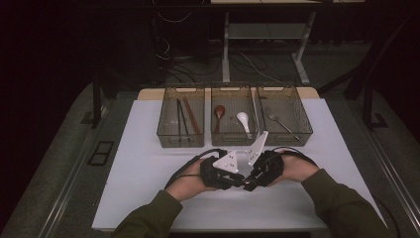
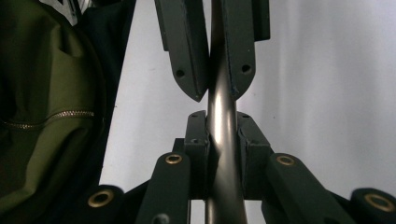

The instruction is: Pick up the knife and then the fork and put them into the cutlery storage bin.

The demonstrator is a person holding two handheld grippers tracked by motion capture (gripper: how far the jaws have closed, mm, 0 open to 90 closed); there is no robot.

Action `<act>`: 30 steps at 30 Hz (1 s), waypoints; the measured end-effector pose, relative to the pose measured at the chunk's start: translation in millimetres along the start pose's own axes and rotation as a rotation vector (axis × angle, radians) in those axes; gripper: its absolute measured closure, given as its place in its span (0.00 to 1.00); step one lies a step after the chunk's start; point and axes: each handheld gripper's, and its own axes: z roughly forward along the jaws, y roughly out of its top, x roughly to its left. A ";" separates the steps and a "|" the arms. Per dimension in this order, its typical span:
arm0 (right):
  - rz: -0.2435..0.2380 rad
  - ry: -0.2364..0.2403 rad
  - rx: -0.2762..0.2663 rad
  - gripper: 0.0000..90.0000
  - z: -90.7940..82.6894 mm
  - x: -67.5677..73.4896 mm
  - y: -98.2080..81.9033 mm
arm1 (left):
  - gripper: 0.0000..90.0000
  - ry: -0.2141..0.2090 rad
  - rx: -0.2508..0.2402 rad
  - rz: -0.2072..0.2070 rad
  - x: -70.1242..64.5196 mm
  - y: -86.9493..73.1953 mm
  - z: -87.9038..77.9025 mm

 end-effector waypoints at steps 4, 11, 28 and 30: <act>-0.013 -0.006 -0.006 0.86 -0.5 0.9 -0.4 | 0.87 0.006 -0.003 -0.003 0.4 -0.5 1.5; -0.023 -0.092 -0.042 0.92 -6.9 -1.3 -8.7 | 0.69 0.034 -0.097 -0.121 7.6 -10.3 -10.6; 0.179 -0.359 -0.274 0.92 -87.5 -5.2 -53.0 | 0.33 0.255 -0.228 -0.388 2.0 -81.8 -66.5; 0.222 -0.417 -0.312 0.92 -101.8 -7.1 -60.3 | 0.30 0.274 -0.230 -0.413 -0.3 -90.6 -68.0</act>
